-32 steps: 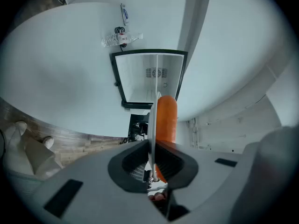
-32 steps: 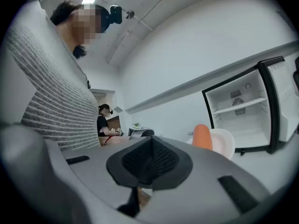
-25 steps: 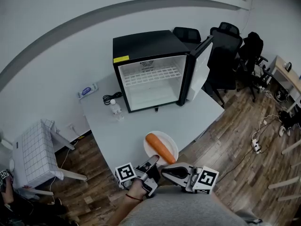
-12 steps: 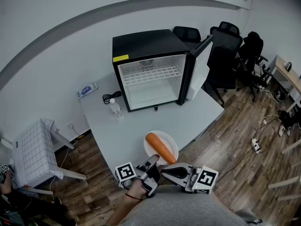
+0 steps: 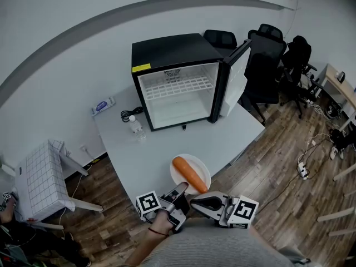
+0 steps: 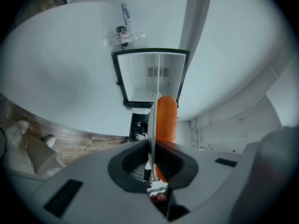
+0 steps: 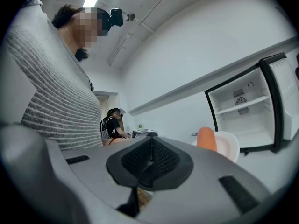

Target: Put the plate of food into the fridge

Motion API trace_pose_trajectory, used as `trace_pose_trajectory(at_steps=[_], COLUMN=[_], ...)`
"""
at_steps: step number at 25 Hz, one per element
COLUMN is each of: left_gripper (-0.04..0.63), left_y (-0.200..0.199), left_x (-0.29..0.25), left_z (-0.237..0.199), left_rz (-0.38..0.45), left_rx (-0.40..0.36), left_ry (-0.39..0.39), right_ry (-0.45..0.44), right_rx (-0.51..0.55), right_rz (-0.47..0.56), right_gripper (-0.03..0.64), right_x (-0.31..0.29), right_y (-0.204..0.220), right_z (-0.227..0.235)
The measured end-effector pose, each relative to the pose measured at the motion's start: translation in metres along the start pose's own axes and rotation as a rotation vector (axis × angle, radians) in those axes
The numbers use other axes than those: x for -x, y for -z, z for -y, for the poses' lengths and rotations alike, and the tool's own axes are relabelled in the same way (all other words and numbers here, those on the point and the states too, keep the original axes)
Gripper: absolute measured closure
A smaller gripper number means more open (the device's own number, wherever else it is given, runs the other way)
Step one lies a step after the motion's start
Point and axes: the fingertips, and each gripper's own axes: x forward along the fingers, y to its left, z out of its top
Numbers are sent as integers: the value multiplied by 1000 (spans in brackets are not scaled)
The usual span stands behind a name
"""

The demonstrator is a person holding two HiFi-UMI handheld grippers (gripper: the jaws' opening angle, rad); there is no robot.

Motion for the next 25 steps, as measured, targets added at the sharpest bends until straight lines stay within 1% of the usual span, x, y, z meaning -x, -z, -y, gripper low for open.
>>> trace_pose_trajectory(at_steps=[2,5,7,13,22,25], left_gripper=[560,560,560,560,560,560], left_y=[0,-3,-5,-13,-43,-51], left_x=[-2,-4,-8,-21,-58,-74], left_z=[1,-1,2,2,13,17], left_rz=[3,6,9,21,80,102], left_rx=[8,-5,-2,-13,-33,-24], left_ry=[4,-8,-1,-14,-22,-27], right_ry=[-2,-2,-2,-9,-33,-42], right_rx=[2,-1,-4,-14,-46,-56], right_rz=[2,3,7,14,14,20], right_gripper=[603,603,601,601,603,603], right_x=[1,2,4,9,22,29], right_y=[-1,-1,-2,-4,-15,-23], right_z=[0,1,3,14,50,65])
